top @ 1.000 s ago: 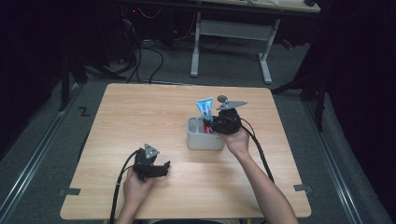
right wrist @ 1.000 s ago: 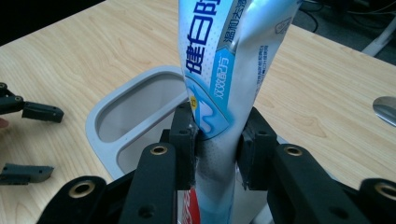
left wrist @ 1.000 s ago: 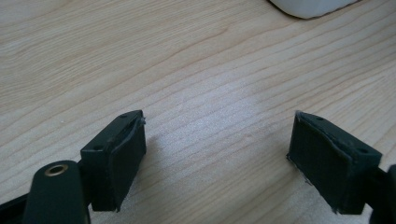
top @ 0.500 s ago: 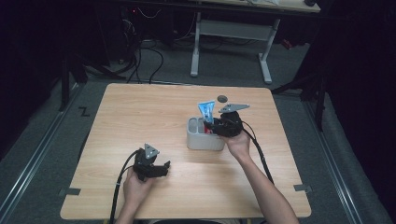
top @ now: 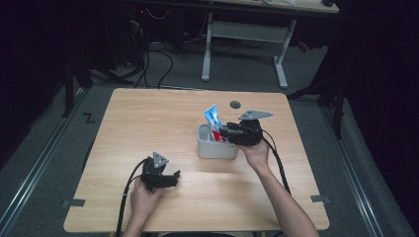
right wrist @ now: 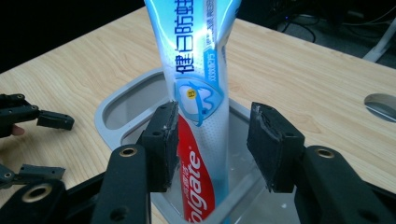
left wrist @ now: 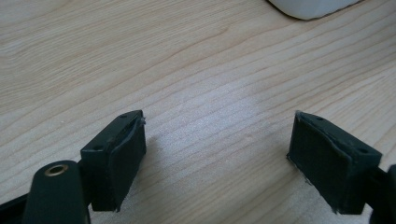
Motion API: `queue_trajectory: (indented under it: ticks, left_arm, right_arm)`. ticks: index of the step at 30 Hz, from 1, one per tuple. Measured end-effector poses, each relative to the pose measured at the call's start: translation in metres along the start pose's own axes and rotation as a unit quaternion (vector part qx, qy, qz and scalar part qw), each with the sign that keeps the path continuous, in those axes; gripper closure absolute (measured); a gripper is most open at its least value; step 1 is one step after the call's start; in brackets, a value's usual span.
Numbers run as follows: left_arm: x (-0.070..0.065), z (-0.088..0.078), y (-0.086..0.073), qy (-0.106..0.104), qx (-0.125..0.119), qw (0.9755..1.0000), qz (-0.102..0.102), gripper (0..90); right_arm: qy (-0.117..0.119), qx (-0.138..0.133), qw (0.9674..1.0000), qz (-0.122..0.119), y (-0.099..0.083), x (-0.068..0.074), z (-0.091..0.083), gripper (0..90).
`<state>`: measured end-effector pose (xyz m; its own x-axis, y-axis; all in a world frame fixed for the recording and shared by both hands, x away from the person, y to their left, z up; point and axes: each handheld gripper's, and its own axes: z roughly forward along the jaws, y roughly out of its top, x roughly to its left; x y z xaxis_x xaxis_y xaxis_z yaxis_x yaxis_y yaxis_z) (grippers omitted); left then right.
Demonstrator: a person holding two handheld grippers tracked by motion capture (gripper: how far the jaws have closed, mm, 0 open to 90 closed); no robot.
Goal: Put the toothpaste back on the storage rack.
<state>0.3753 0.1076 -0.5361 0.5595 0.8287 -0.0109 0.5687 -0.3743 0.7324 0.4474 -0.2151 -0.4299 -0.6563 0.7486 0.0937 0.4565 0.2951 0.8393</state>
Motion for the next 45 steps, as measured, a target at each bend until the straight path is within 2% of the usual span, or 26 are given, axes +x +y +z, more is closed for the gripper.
queue_trajectory:
  ticks: [10, 22, 37, 45]
  left_arm:
    - [0.0, 0.0, 0.0, 0.0, 0.0, 1.0, 0.0, 19.2]
    - [0.0, 0.0, 0.0, 0.0, 0.0, 1.0, 0.0, 19.2]
    - [0.0, 0.0, 0.0, 0.0, 0.0, 1.0, 0.0, 19.2]
    - [0.0, 0.0, 0.0, 0.0, 0.0, 1.0, 0.0, 19.2]
  right_arm:
    - [-0.007, -0.025, 0.9996, 0.013, -0.002, -0.01, -0.02, 52.8]
    - [-0.014, -0.036, 0.999, 0.022, -0.005, -0.018, -0.033, 52.6]
    - [-0.035, -0.051, 0.9973, 0.039, -0.011, -0.033, -0.056, 52.1]
    - [-0.038, -0.057, 0.9968, 0.042, -0.013, -0.035, -0.063, 52.0]
